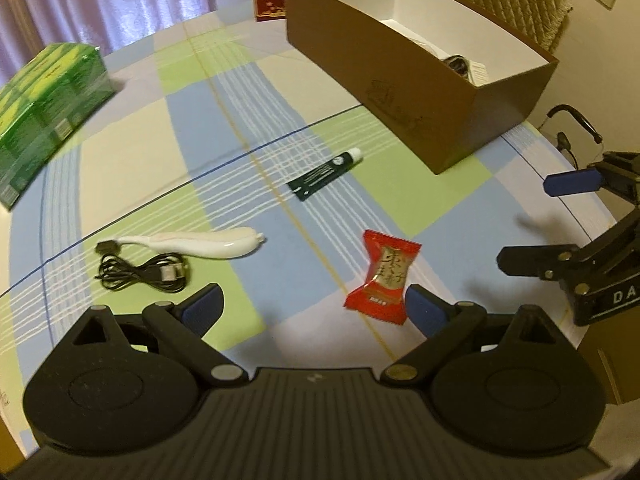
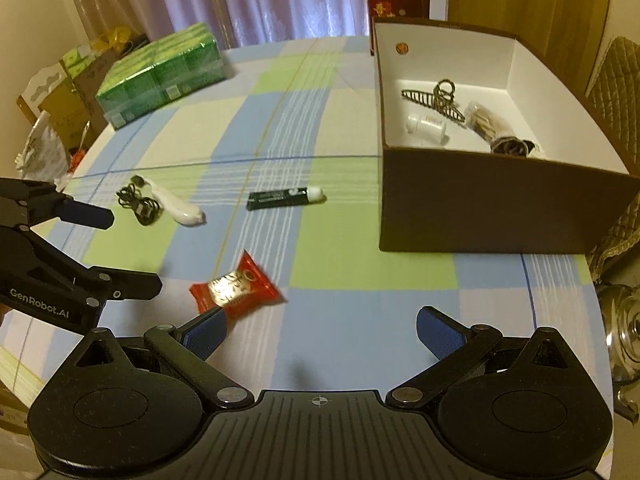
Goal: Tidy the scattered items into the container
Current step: 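Grasp the red candy packet with the left tool while the right tool grasps the green tube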
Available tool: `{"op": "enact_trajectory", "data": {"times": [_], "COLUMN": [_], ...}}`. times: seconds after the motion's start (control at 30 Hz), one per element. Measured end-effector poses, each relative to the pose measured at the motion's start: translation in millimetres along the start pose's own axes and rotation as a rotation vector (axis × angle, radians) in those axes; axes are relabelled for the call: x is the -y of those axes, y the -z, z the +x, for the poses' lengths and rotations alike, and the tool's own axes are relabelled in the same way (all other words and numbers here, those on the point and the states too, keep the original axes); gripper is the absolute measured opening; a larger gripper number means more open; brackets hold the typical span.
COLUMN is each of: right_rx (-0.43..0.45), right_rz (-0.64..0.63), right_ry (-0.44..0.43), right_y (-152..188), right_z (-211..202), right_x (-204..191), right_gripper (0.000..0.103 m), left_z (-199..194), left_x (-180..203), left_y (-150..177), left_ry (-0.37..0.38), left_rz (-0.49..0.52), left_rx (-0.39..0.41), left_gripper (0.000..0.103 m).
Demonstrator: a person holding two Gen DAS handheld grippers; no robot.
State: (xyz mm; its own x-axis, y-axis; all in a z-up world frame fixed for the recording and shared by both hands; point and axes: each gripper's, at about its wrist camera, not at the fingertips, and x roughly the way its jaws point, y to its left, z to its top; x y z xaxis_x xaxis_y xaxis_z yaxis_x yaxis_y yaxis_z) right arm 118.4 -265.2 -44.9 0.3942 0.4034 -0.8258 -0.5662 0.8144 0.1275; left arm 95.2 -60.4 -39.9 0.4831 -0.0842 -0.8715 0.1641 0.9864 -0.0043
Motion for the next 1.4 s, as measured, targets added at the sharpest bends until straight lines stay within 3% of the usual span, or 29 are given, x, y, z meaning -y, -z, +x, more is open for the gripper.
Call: {"op": "enact_trajectory", "data": {"times": [0.17, 0.23, 0.4, 0.67, 0.8, 1.07, 1.4], "right_rx": [-0.014, -0.018, -0.035, -0.054, -0.053, -0.031, 0.103], "right_rz": [0.021, 0.029, 0.047, 0.065, 0.058, -0.005, -0.032], "right_ry": [0.003, 0.0, -0.005, -0.011, -0.034, -0.112, -0.162], "right_y": [1.2, 1.8, 2.9, 2.9, -0.3, -10.2, -37.8], "right_z": [4.9, 6.2, 9.9, 14.6, 16.7, 27.2, 52.6], "right_x": [15.5, 21.3, 31.9, 48.7, 49.5, 27.0, -23.3], "right_gripper": [0.103, 0.103, 0.103, 0.103, 0.103, 0.103, 0.103], "left_z": [11.1, 17.3, 35.7, 66.2, 75.9, 51.9, 15.4], "left_x": [13.3, 19.5, 33.4, 43.6, 42.9, 8.6, -46.0], "left_y": [-1.6, -2.4, -6.2, -15.8, -14.3, -2.5, 4.6], "left_ry": [0.027, 0.046, 0.085, 0.102, 0.108, 0.054, -0.05], "left_rz": [0.058, 0.084, 0.123, 0.125, 0.106, 0.008, -0.13], "left_rx": [0.001, -0.006, -0.027, -0.072, -0.097, -0.078, -0.034], "left_gripper": [0.09, 0.081, 0.075, 0.057, 0.024, 0.022, 0.023]}}
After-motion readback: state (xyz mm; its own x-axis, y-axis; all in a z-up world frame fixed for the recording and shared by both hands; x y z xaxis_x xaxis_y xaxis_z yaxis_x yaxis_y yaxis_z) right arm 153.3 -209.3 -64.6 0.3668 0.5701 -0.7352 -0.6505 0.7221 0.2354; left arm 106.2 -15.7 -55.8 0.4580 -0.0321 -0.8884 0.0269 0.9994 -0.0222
